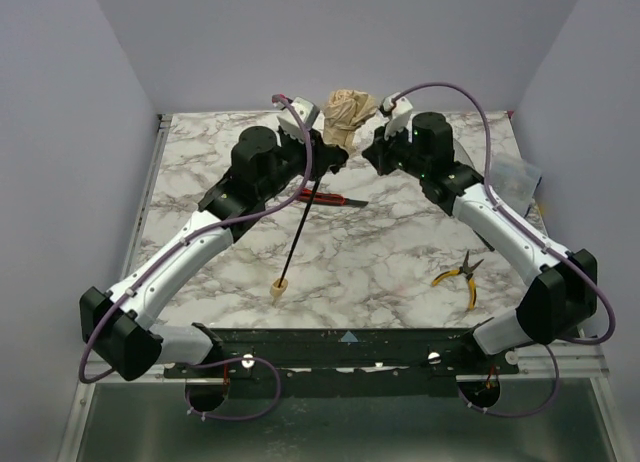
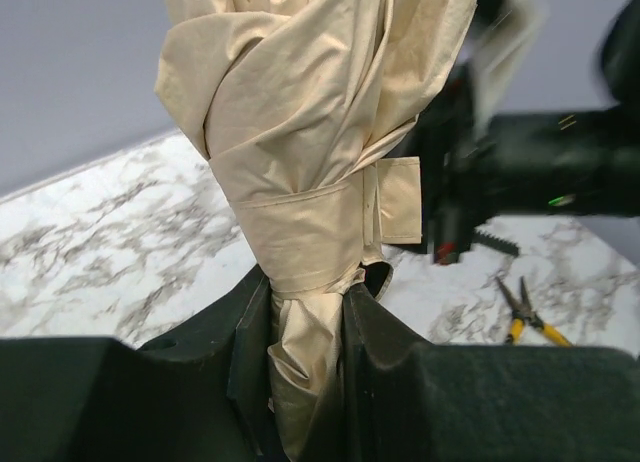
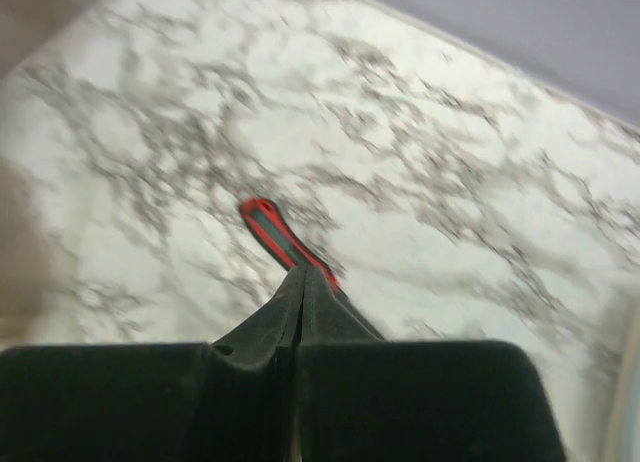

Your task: Open the umbrella

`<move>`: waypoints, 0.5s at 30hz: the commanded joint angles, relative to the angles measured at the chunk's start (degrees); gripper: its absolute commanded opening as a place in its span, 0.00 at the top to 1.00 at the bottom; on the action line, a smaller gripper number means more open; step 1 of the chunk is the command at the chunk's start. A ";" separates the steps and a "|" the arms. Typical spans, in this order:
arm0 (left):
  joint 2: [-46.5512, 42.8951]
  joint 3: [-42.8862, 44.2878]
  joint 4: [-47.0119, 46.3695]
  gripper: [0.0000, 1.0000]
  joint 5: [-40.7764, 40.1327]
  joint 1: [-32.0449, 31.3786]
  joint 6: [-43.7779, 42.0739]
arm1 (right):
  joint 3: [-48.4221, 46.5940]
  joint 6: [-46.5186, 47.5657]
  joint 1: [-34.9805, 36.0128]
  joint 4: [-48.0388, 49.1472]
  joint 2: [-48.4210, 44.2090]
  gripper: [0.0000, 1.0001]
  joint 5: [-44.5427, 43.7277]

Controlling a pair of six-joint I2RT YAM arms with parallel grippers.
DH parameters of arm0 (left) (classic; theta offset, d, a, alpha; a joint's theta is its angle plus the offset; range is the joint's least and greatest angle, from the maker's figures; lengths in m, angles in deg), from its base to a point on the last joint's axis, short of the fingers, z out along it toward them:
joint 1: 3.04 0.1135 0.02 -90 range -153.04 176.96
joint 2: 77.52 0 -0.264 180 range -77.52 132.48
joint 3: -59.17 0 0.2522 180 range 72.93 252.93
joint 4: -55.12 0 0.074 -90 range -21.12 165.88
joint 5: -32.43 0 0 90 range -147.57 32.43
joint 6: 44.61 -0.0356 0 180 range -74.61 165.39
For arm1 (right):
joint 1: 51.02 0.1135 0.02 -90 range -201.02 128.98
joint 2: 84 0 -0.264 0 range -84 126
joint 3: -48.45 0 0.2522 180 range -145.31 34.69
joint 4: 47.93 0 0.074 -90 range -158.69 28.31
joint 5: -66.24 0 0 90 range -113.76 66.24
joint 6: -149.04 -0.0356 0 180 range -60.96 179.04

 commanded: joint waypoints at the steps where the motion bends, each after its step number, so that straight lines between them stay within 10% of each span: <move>1: -5.17 1.61 -9.25 1.00 6.27 -0.02 3.66 | 6.32 14.76 -0.83 -0.99 -0.82 1.00 -6.03; 9: -3.93 2.66 -7.19 1.00 1.97 0.07 0.60 | 4.86 9.67 -1.28 -1.82 -4.46 0.99 -1.63; 15: -2.84 3.47 -5.28 1.00 -4.19 0.05 -4.42 | -3.11 -1.12 -2.98 -5.21 -7.23 0.59 3.25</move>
